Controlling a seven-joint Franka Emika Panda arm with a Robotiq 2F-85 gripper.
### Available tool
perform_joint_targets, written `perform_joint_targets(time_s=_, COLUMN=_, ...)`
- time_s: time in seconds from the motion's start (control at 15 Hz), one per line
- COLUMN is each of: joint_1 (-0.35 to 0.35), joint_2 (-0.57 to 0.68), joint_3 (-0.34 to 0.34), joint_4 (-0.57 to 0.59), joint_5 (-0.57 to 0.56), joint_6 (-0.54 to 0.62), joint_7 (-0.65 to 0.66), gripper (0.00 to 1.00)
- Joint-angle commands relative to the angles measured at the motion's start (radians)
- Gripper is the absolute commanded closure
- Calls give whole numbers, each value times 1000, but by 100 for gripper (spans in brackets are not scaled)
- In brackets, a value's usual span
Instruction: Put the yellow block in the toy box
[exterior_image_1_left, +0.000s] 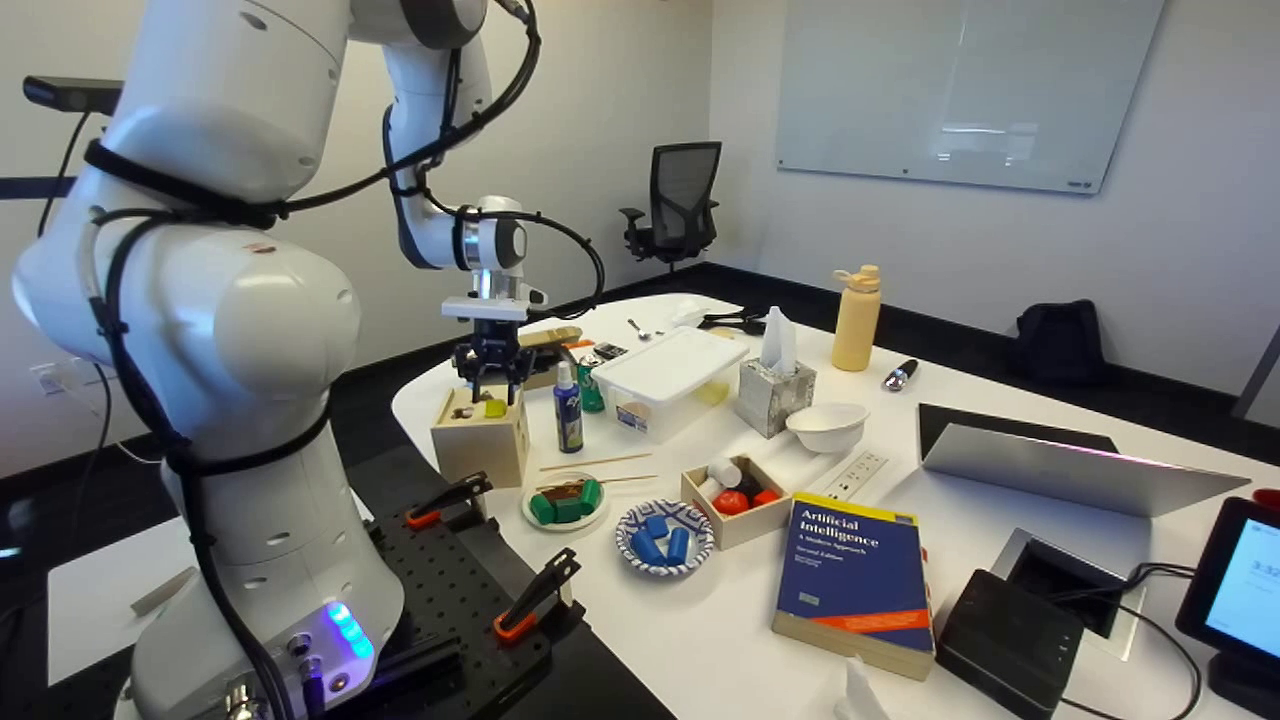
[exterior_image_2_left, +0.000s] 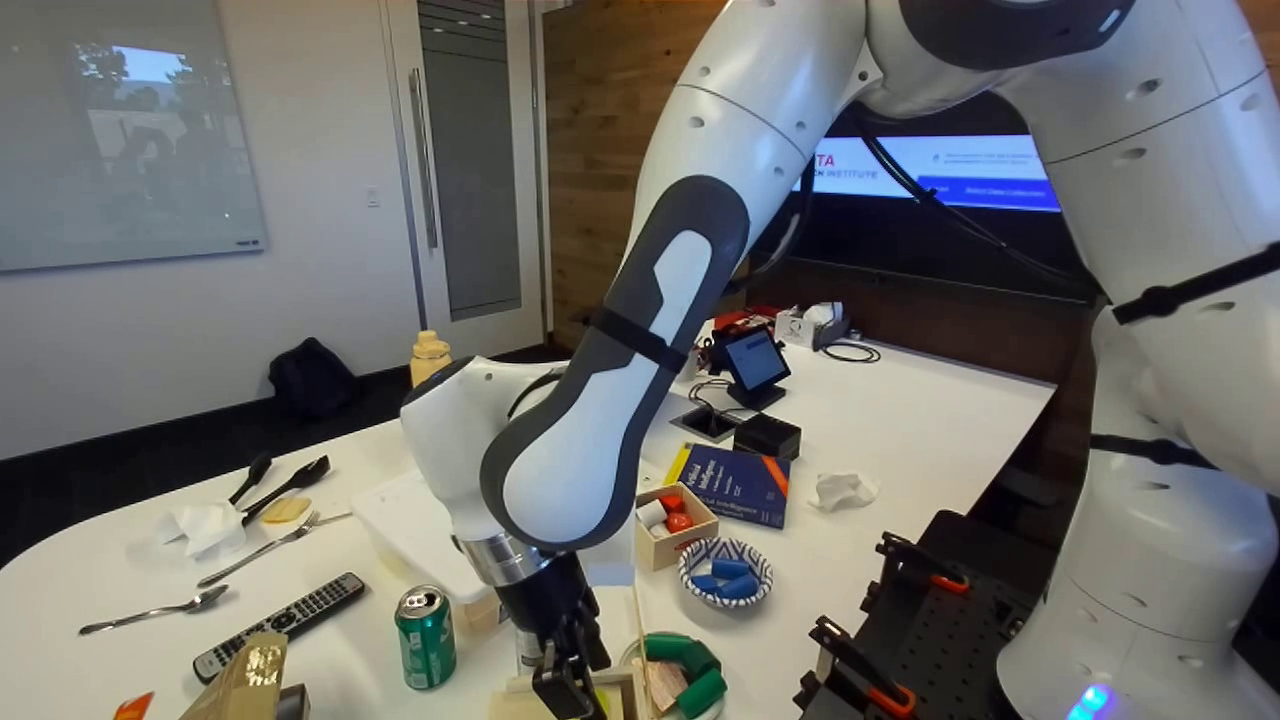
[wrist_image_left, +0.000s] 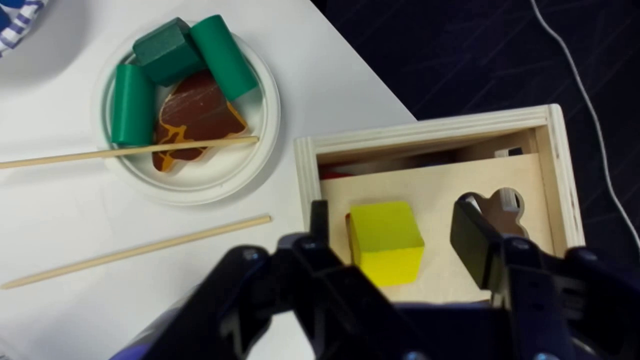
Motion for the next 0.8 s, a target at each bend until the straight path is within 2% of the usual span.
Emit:
perform_joint_targets(time_s=0.0, joint_1=3, joint_2=-14, joint_3=-3, joint_4=-12, joint_5=1, joint_6=-5, joint_7=8, gripper=3)
perform_joint_targets(time_s=0.13, joint_1=-2, joint_2=-16, joint_3=-3, joint_4=-11, joint_5=3, joint_6=-6, joint_7=4, gripper=0)
perform_joint_targets(time_s=0.73, joint_1=-10, joint_2=-30, joint_3=-6, joint_4=-21, joint_5=1, joint_6=-23, joint_7=0, gripper=0)
